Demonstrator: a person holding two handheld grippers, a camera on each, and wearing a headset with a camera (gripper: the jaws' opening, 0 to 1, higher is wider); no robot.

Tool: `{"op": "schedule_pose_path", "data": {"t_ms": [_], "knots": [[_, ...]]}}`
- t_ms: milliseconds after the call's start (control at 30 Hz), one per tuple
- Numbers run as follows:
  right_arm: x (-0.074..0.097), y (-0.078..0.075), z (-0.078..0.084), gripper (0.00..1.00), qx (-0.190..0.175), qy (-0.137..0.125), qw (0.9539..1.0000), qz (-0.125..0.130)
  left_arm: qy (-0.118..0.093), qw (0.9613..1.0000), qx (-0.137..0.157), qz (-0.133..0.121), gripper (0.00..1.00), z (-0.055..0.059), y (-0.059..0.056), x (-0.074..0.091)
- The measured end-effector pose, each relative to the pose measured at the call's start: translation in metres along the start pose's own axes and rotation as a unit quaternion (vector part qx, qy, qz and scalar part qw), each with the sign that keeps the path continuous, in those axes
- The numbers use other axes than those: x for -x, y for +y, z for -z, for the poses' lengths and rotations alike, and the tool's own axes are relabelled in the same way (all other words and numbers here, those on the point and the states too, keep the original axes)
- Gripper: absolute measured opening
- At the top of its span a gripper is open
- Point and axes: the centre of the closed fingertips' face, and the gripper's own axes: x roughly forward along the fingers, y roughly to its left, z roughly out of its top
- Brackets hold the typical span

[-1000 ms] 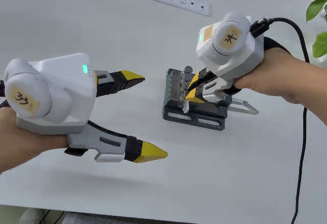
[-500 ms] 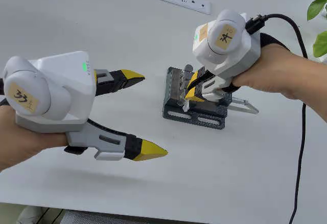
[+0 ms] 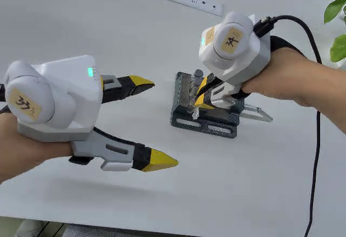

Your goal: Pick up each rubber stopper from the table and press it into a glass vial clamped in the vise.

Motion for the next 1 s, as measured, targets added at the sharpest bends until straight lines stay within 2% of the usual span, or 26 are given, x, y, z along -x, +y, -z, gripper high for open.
{"op": "schedule_pose_path", "data": {"t_ms": [167,267,367,1000], "knots": [[0.0,0.0013,0.0,0.06,-0.008,-0.004,1.0,-0.002,-0.001,1.0,-0.001,0.003,0.83,-0.0014,-0.0014,-0.0016],[0.0008,0.0025,0.0006,0.07,0.003,-0.004,1.0,0.002,0.0,1.0,-0.002,0.005,0.82,-0.0027,-0.0031,-0.0021],[0.0014,0.0017,0.0007,0.07,-0.002,-0.007,1.0,0.002,0.0,1.0,-0.002,0.005,0.82,-0.0041,-0.0044,-0.0017],[0.0027,-0.0006,-0.0002,0.08,-0.025,-0.036,0.9991,0.0,-0.005,1.0,0.005,0.001,0.81,-0.0054,-0.002,0.0001]]}}
